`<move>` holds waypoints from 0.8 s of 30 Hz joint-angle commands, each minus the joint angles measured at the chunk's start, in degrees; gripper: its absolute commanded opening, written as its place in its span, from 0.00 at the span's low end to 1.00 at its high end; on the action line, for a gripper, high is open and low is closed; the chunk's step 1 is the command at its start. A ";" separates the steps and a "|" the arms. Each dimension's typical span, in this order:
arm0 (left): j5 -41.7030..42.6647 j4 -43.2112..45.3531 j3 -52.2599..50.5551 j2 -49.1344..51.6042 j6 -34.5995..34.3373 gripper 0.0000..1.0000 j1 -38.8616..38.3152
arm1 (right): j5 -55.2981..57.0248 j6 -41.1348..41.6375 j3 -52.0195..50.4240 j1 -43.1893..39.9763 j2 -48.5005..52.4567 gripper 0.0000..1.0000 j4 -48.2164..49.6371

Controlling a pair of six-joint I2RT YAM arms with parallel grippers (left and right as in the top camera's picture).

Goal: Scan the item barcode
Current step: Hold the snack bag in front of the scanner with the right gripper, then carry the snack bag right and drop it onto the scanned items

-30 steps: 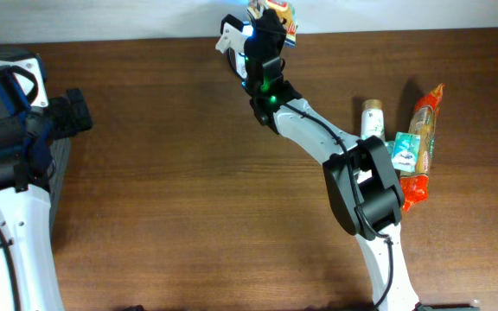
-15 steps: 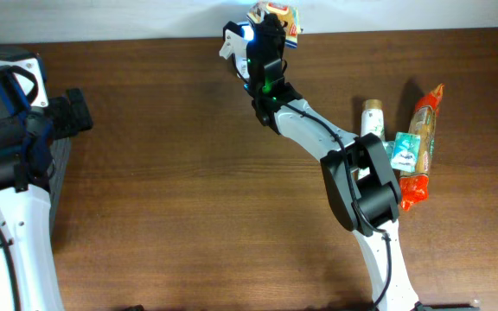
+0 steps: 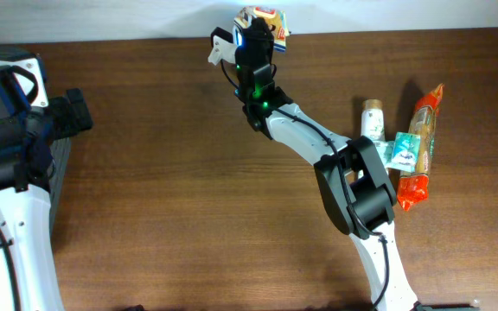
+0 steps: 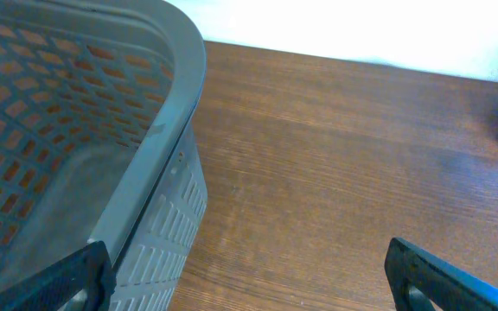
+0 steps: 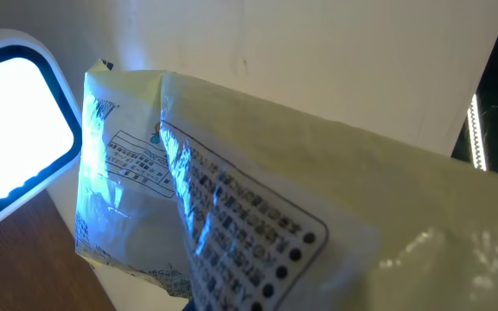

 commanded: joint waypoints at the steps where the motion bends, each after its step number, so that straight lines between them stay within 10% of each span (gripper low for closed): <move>1: 0.46 -0.09 0.46 -0.74 -0.57 0.99 0.11 | 1.27 0.02 0.68 0.22 -0.04 0.04 0.66; 11: 0.46 -0.07 0.46 -0.74 -0.57 0.99 0.11 | 5.88 4.83 0.68 0.26 -12.15 0.04 -9.25; 24: 0.46 -0.07 0.46 -0.74 -0.57 0.99 0.11 | -19.89 86.31 0.68 -3.30 -44.74 0.04 -76.28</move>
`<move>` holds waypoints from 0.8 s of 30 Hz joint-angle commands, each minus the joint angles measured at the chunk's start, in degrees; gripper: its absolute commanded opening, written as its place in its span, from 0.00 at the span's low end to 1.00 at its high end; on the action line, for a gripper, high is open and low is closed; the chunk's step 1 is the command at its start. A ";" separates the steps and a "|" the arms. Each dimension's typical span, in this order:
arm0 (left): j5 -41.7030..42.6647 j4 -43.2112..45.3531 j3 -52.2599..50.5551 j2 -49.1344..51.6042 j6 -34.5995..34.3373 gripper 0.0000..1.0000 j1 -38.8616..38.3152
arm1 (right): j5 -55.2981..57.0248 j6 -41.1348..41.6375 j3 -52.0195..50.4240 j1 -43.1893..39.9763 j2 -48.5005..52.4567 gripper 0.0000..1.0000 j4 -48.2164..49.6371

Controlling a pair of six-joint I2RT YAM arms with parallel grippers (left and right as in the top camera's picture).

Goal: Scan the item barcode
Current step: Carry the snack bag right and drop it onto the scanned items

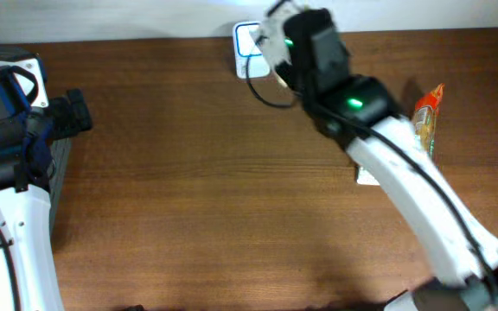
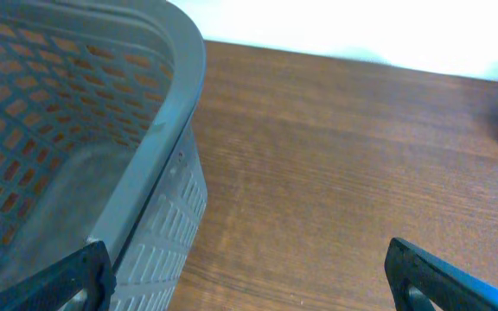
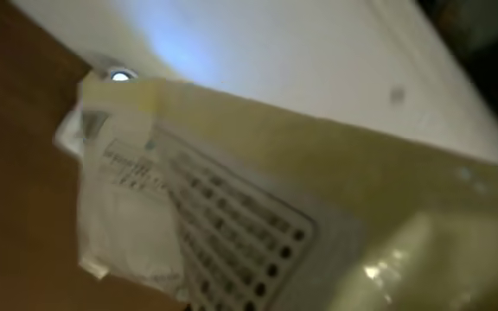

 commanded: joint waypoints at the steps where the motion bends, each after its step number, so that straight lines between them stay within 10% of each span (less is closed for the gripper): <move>1: 0.44 0.15 0.46 -0.74 -0.57 0.99 0.11 | -12.57 26.08 0.50 -5.31 -6.99 0.04 -10.84; 12: 0.44 0.13 0.46 -0.74 -0.57 0.99 0.11 | -47.39 27.12 -1.70 -45.77 -1.75 0.04 -28.55; 24: 0.44 0.13 0.46 -0.74 -0.57 0.99 0.11 | -49.07 16.48 -4.17 -54.34 20.44 0.10 -24.87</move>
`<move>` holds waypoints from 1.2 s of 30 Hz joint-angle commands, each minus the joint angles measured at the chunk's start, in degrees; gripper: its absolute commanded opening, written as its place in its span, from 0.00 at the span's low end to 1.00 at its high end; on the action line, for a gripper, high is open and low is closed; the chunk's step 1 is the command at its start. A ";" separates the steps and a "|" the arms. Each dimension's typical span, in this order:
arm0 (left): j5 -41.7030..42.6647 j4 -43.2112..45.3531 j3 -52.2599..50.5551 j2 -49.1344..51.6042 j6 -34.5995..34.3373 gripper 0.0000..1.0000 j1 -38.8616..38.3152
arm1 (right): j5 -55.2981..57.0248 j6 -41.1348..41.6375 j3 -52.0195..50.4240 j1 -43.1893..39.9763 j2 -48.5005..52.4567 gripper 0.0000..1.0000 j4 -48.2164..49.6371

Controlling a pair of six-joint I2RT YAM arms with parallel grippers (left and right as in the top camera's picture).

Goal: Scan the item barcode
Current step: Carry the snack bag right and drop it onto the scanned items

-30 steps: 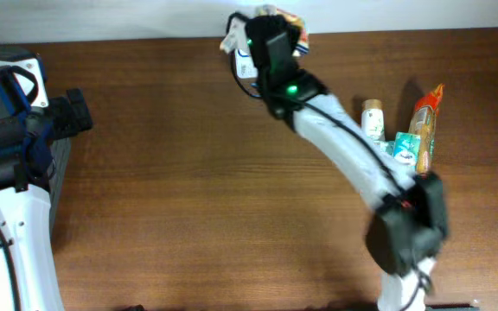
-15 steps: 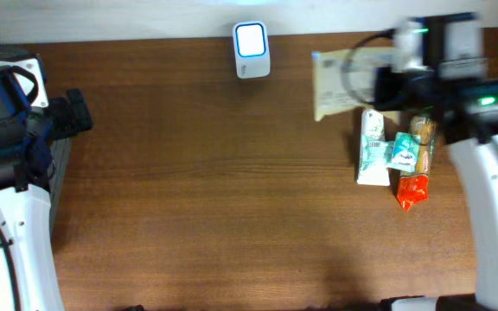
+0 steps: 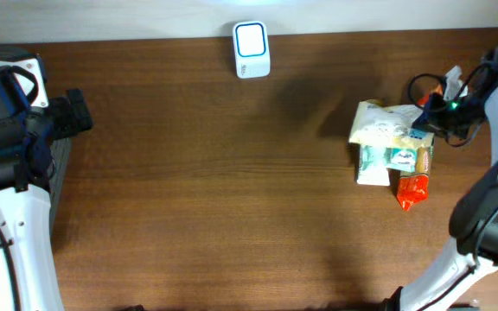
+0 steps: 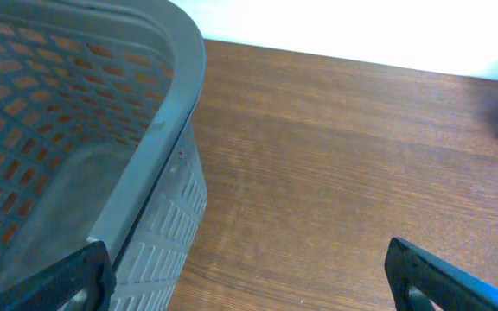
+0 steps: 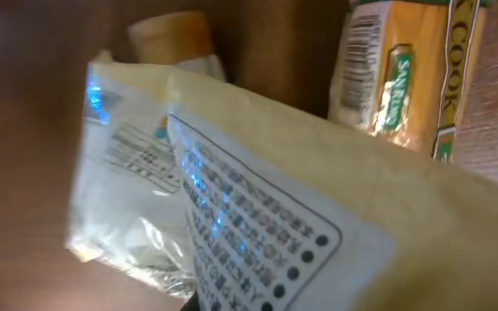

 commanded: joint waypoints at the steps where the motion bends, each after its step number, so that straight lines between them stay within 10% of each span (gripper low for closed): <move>1: 0.46 0.13 0.46 -0.74 -0.57 0.99 0.11 | 0.00 -1.22 0.13 -3.06 -0.17 0.11 0.81; 11: 0.46 0.11 0.46 -0.74 -0.57 0.99 0.11 | -5.33 -0.87 1.18 -9.40 -1.11 0.64 -0.83; 21: 0.46 0.11 0.46 -0.74 -0.57 0.99 0.11 | -8.15 -5.62 24.85 -6.27 -13.29 0.73 -18.99; 27: 0.46 0.11 0.46 -0.74 -0.57 0.99 0.13 | -8.17 -10.54 25.64 2.73 -24.22 0.75 -24.22; 29: 0.46 0.11 0.46 -0.74 -0.57 0.99 0.11 | -6.43 -10.49 25.64 7.58 -27.32 0.99 -25.68; 36: 0.46 0.11 0.46 -0.74 -0.57 0.99 0.13 | -5.20 -10.27 25.64 19.32 -33.68 0.99 -27.02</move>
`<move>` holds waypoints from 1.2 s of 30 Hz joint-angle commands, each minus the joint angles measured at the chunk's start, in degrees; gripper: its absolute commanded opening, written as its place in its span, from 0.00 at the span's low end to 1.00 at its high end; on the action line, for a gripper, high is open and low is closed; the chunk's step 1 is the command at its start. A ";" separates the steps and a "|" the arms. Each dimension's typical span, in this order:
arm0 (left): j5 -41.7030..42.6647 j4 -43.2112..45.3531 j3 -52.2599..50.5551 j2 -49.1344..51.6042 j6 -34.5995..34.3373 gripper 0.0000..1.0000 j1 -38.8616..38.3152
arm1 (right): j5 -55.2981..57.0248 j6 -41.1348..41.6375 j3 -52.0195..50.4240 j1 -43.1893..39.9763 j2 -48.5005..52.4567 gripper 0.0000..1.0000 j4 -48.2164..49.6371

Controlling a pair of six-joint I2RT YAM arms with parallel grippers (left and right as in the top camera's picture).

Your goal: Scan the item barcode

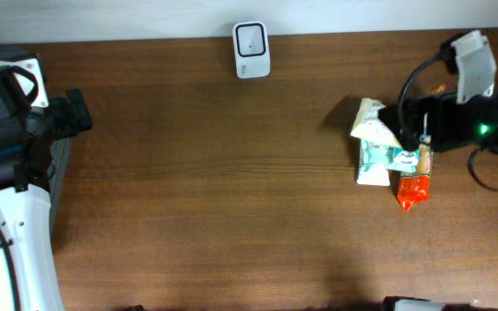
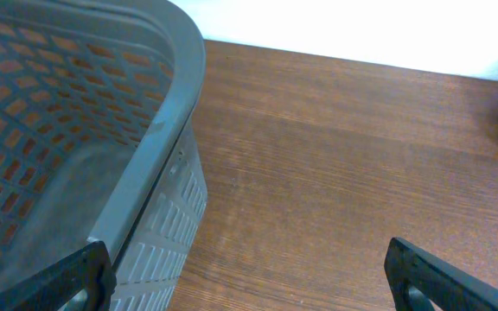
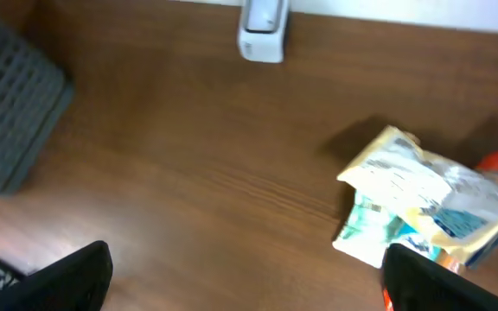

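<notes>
The white scanner (image 1: 251,38) stands at the table's far edge, also visible in the right wrist view as the scanner (image 3: 263,28). A cream snack bag (image 1: 372,123) lies on a pile at the right, seen closer as the bag (image 3: 409,175). My right gripper (image 3: 245,281) is open and empty, raised above the table just right of the bag, shown from above as the right gripper (image 1: 415,123). My left gripper (image 2: 249,281) is open and empty at the far left, beside the grey basket (image 2: 145,130).
Under the bag lie a green-and-white packet (image 1: 375,164) and an orange packet (image 1: 411,192). The right wrist view shows the green packet (image 3: 372,231) and the basket (image 3: 7,112) at its left. The right arm's cable loops above the pile.
The cream bag, held in my right gripper over the pile, now lies on the pile. That gripper is open and higher up. The scanner's screen looks darker. The left arm is unchanged.
My right gripper first held the cream bag up against the lit scanner. Then the arm was farther right with the bag still in it, then over the pile at the right. Now the bag rests there, let go. The left gripper stayed open by the basket.
</notes>
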 commanded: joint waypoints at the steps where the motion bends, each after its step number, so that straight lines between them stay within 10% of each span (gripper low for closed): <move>1: 0.46 0.09 0.46 -0.74 -0.57 0.99 0.11 | 0.83 -0.68 0.46 3.26 -1.88 0.99 -1.29; 20: 0.46 0.09 0.46 -0.74 -0.57 0.99 0.11 | 17.79 5.81 -3.34 3.63 -3.39 0.99 11.82; 36: 0.46 0.11 0.46 -0.74 -0.57 0.99 0.11 | 19.17 5.84 -86.53 8.94 -48.43 0.98 89.22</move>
